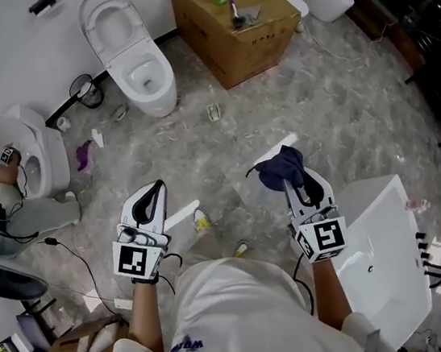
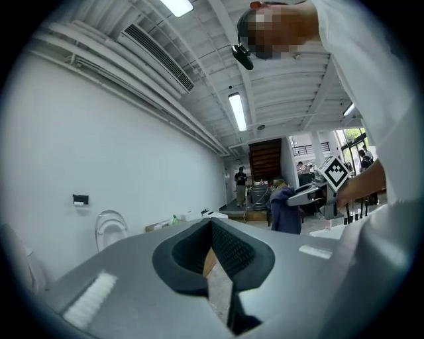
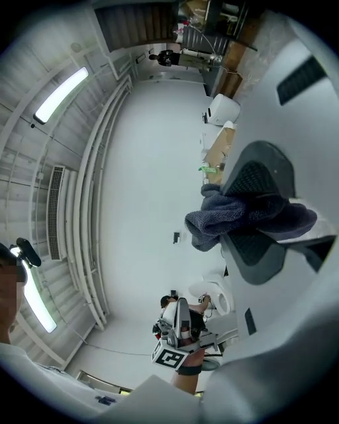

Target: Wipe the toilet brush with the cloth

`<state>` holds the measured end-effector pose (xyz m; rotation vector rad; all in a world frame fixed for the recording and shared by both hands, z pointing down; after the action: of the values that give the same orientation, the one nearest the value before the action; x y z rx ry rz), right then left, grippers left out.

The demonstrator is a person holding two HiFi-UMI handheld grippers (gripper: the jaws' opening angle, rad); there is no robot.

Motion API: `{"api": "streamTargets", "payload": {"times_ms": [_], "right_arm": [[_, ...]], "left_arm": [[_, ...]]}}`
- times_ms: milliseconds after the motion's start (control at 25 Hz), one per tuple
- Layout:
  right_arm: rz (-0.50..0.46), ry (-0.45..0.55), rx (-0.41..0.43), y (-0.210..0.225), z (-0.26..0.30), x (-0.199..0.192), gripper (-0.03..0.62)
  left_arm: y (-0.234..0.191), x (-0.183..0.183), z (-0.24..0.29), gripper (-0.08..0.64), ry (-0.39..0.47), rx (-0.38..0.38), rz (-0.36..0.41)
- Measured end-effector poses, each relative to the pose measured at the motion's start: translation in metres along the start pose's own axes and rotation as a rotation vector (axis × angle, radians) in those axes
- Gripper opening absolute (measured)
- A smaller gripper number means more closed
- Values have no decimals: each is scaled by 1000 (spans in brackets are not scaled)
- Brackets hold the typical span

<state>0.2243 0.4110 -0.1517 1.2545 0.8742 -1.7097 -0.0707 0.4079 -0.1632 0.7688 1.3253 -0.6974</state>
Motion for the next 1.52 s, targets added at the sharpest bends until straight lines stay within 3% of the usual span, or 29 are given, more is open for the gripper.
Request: {"api": "streamTargets", "payload": {"times_ms": [240, 480, 840, 1160, 1400, 1520], "right_arm": [[-17, -30, -41, -12, 61, 32, 115], [40, -126, -43, -26, 105, 21, 115], [9, -155, -10, 8, 171, 29, 115], [8, -157, 55, 69, 261, 19, 115], [-52, -168, 201, 102, 343, -29, 115], [-38, -173, 151, 123, 388, -64, 115]], "left_arm": [[-64, -9, 34, -2, 24, -63, -71], [-108, -17, 58, -2, 13, -141, -44], [-132, -40, 113, -2, -34, -136, -97], [-162, -47, 198, -2, -104, -75, -62], [-189, -85, 261, -2, -136, -79, 4], [-204, -125, 294, -2, -172, -108, 34]]}}
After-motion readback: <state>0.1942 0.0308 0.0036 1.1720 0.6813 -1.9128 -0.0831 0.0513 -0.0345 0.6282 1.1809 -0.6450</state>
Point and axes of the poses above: the fingertips, and each gripper's own axes: z forward along the fingers, y to its right, x out of its top, the point moved 3 cm from there along -z, backward along the fingers
